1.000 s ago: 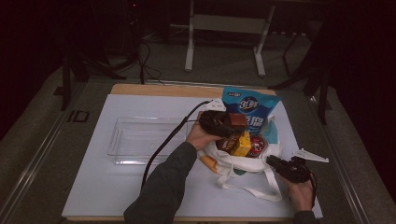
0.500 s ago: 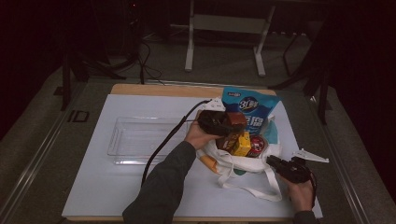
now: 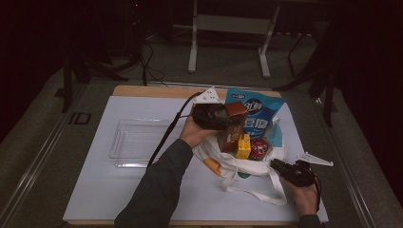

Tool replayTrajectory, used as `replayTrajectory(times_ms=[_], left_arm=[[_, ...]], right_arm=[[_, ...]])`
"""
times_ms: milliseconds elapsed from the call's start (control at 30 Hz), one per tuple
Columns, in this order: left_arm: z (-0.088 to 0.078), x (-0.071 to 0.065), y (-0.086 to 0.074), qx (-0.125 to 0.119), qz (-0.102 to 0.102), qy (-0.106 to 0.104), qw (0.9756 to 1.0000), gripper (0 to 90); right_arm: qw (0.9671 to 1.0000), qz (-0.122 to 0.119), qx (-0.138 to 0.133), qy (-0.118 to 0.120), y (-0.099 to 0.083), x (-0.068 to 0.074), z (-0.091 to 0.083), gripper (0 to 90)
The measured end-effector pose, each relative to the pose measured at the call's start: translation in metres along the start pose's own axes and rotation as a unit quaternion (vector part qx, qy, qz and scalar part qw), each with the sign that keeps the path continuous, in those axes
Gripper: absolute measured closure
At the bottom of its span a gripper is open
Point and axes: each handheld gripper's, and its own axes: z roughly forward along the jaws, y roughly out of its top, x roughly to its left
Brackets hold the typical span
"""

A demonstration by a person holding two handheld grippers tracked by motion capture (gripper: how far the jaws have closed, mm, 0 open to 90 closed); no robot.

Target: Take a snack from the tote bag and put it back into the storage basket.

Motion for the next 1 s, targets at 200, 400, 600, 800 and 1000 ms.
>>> replayTrajectory(times_ms=[200,400,600,800,1000], left_arm=[[-0.024,-0.003,0.017,-0.008,0.001,0.002,1.0000,43.4],[-0.059,-0.001,0.031,-0.010,-0.015,0.024,0.9995,43.5],[-0.088,0.001,0.039,-0.009,-0.015,0.043,0.9989,43.5],[-0.106,0.000,0.042,0.007,-0.005,0.056,0.9984,43.4],[-0.125,0.004,0.041,0.022,0.000,0.069,0.9974,43.4]], right_arm=[[1.0000,-0.001,-0.003,0.003,-0.002,-0.001,0.001,74.8],[1.0000,0.003,-0.006,0.006,-0.003,-0.002,0.001,75.1],[0.9999,0.007,-0.008,0.008,-0.005,-0.002,0.002,75.4],[0.9999,0.003,-0.008,0.007,-0.005,-0.002,0.002,76.0],[1.0000,-0.005,-0.005,0.002,-0.005,0.000,0.002,76.3]])
